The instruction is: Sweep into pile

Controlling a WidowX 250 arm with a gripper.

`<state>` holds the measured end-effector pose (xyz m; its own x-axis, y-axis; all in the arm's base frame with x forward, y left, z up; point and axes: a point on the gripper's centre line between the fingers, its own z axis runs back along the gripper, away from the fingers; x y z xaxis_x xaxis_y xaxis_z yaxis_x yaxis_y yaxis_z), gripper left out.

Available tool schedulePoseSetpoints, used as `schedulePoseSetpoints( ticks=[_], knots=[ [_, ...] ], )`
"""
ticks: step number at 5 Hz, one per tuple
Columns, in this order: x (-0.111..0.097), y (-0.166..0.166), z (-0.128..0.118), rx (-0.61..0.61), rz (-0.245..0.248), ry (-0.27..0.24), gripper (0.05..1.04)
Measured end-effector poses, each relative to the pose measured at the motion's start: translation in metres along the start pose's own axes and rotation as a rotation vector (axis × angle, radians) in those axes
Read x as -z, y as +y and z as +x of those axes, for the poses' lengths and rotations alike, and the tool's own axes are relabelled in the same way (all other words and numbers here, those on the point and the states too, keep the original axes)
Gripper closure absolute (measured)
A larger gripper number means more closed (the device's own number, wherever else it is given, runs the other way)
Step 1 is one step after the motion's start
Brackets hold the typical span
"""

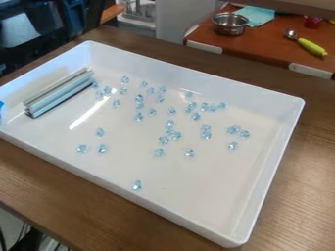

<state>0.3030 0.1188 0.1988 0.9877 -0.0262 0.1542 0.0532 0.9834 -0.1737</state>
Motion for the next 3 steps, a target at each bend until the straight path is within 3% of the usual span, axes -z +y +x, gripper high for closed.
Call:
schedulePoseSetpoints(
  ticks=[2,3],
  knots=[
    [0.028,0.007,-0.002,0.008,-0.037,0.064,0.084],
    [0.043,0.022,0.001,0.014,-0.002,0.075,0.084]
  ],
)
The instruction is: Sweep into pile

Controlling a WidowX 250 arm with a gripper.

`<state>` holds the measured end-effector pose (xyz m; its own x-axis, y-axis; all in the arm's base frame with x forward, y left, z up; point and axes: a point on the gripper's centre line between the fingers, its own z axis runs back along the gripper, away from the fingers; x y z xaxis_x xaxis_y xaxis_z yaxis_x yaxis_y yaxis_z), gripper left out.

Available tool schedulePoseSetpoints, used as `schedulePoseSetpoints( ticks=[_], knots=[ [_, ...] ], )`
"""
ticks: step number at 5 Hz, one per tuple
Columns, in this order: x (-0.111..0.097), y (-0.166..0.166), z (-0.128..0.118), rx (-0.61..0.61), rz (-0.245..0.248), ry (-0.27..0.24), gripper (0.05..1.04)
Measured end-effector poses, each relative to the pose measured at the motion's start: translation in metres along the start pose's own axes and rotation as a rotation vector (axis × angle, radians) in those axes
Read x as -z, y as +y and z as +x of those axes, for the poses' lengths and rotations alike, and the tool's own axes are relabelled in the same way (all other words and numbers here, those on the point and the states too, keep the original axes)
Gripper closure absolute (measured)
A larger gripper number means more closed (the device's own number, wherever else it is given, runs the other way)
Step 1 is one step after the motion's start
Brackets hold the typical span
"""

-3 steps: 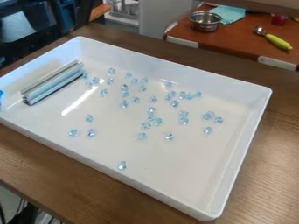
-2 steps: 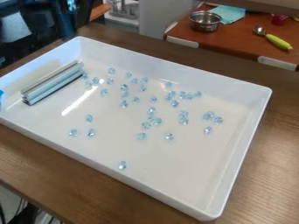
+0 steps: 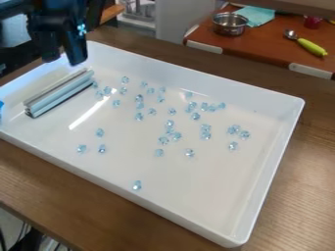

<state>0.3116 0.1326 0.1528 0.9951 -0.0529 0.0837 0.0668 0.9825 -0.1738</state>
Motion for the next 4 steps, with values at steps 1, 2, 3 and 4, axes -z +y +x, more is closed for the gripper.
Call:
schedulePoseSetpoints(
  ticks=[1,2,3,4],
  knots=[
    [0.007,0.014,0.003,0.01,0.053,-0.007,0.084],
    [0.01,0.028,0.007,0.033,0.126,-0.02,0.084],
    [0.012,0.038,0.008,0.054,0.188,-0.031,0.084],
    [0.027,0.043,0.005,0.072,0.21,-0.018,0.084]
  ],
)
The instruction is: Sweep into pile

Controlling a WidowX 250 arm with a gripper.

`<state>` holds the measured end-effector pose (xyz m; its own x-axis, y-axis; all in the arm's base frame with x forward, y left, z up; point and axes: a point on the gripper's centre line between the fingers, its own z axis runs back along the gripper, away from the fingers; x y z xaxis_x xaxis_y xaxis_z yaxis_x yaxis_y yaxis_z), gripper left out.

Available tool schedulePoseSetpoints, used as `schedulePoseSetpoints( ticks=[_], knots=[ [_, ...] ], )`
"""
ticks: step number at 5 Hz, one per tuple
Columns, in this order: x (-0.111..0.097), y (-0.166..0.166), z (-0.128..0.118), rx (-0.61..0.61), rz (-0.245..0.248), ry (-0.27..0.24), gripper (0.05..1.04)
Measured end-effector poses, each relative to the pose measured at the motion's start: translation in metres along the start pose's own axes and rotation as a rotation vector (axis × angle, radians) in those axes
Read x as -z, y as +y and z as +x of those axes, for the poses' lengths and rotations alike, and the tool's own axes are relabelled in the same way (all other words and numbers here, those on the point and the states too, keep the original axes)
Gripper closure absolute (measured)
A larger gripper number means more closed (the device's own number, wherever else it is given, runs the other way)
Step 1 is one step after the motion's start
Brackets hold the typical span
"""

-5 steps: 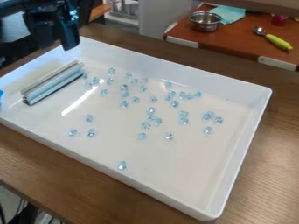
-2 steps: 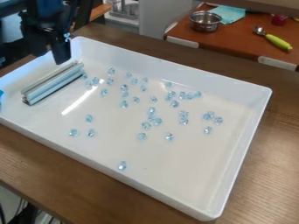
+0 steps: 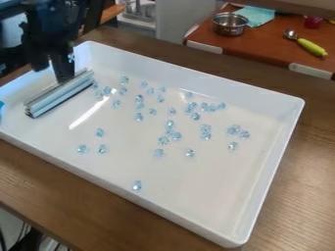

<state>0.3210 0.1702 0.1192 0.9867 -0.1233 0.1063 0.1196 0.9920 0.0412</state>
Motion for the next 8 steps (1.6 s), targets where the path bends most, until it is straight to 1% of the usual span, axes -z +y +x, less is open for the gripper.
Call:
schedulePoseSetpoints(
  ticks=[1,2,3,4,5,6,7,8],
  knots=[
    [0.004,0.005,-0.003,-0.003,-0.011,-0.022,0.084],
    [0.019,0.006,-0.008,-0.003,-0.032,-0.004,0.084],
    [0.022,0.008,-0.008,-0.001,-0.014,-0.007,0.084],
    [0.031,0.005,-0.016,0.003,-0.017,0.018,0.139],
    [0.037,0.002,-0.021,0.018,-0.026,0.033,0.429],
    [0.036,-0.005,-0.03,0.039,-0.036,0.036,0.691],
    [0.035,-0.011,-0.036,0.043,-0.053,0.044,0.704],
    [0.03,-0.022,-0.044,0.018,-0.104,0.058,0.704]
  ],
)
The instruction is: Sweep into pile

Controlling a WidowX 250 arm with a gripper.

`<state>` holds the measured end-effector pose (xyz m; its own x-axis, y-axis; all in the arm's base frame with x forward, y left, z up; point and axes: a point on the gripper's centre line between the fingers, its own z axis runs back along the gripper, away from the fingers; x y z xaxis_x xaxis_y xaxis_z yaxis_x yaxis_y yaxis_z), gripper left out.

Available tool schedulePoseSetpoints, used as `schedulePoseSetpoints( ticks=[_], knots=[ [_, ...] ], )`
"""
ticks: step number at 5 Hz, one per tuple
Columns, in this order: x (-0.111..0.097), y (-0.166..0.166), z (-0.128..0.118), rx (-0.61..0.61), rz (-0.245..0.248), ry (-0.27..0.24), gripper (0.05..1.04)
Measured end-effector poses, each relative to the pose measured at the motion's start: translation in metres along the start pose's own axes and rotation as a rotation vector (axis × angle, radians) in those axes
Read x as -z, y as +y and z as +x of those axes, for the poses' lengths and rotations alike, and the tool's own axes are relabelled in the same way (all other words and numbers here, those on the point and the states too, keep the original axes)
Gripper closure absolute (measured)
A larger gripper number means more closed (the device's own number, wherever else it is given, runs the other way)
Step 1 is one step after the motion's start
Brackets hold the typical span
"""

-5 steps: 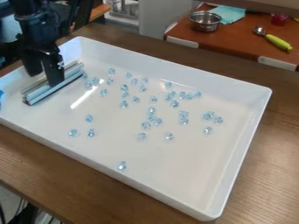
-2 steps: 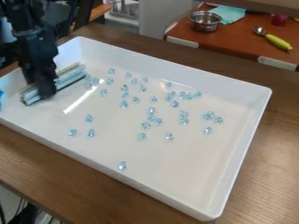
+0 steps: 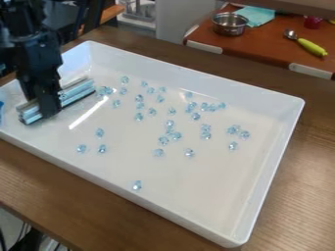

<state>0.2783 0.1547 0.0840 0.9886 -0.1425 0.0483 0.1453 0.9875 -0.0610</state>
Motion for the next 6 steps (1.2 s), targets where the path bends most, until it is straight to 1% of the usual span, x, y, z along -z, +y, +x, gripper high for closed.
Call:
schedulePoseSetpoints(
  ticks=[1,2,3,4,5,6],
  knots=[
    [-0.012,-0.017,-0.008,-0.073,-0.051,-0.009,0.704],
    [-0.009,-0.024,-0.014,-0.201,-0.039,-0.001,0.704],
    [0.001,-0.031,-0.014,-0.254,0.011,0.017,0.704],
    [0.0,-0.026,-0.012,-0.321,0.049,-0.005,0.704],
    [0.001,-0.03,-0.012,-0.4,0.017,0.002,0.704],
    [0.0,-0.042,-0.013,-0.447,-0.07,0.016,0.704]
  ],
)
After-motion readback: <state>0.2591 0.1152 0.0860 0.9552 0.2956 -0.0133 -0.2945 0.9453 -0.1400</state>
